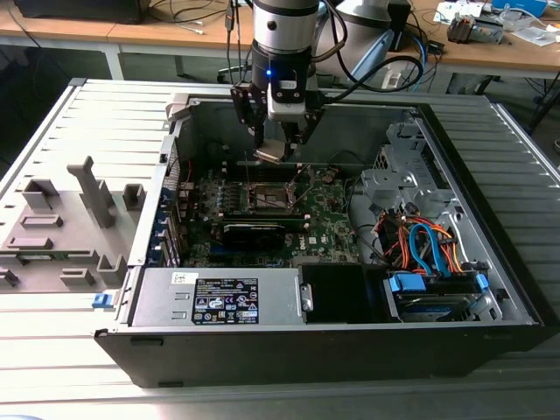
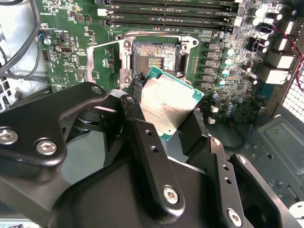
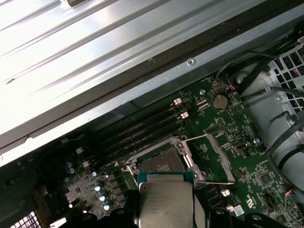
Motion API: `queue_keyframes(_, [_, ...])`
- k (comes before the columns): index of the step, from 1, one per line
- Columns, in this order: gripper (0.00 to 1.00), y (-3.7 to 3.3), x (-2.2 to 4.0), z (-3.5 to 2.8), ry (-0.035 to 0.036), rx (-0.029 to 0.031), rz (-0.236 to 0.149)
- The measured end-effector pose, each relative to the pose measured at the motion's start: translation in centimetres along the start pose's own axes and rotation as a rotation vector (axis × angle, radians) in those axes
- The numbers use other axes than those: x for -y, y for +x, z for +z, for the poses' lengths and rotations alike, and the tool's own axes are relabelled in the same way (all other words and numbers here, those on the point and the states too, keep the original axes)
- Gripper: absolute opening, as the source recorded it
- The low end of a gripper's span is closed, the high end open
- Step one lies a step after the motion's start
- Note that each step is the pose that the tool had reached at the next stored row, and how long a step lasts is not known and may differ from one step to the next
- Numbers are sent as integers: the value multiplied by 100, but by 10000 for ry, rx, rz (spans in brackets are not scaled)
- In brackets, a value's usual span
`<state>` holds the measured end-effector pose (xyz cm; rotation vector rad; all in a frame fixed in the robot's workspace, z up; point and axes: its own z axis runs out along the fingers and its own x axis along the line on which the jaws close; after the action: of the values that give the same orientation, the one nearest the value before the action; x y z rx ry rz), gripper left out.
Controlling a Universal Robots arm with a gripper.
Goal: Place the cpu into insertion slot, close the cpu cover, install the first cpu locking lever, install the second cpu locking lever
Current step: 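Place the cpu into insertion slot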
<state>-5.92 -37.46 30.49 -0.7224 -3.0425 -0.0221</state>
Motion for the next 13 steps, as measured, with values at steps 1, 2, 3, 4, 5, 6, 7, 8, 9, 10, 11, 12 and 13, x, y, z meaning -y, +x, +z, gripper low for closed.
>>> queue_keyframes(1, [55, 0, 0, 0, 0, 0, 6])
queue_keyframes(2, [55, 0, 0, 0, 0, 0, 12])
queue_keyframes(3, [55, 0, 0, 0, 0, 1, 16])
queue_keyframes(4, [55, 0, 0, 0, -1, 0, 21])
queue_keyframes(5, [55, 0, 0, 0, -1, 1, 28])
queue_keyframes(6, [55, 0, 0, 0, -1, 1, 36])
queue_keyframes(7, [55, 0, 0, 0, -1, 1, 48])
queue_keyframes(8, [55, 0, 0, 0, -2, 1, 66])
queue_keyframes(9, [55, 0, 0, 0, -2, 1, 83])
queue_keyframes(10, [55, 0, 0, 0, -2, 1, 99])
queue_keyframes(11, [55, 0, 0, 0, -2, 2, 120])
queue_keyframes(12, [55, 0, 0, 0, -2, 2, 135])
queue_keyframes(13, [55, 0, 0, 0, -3, 2, 147])
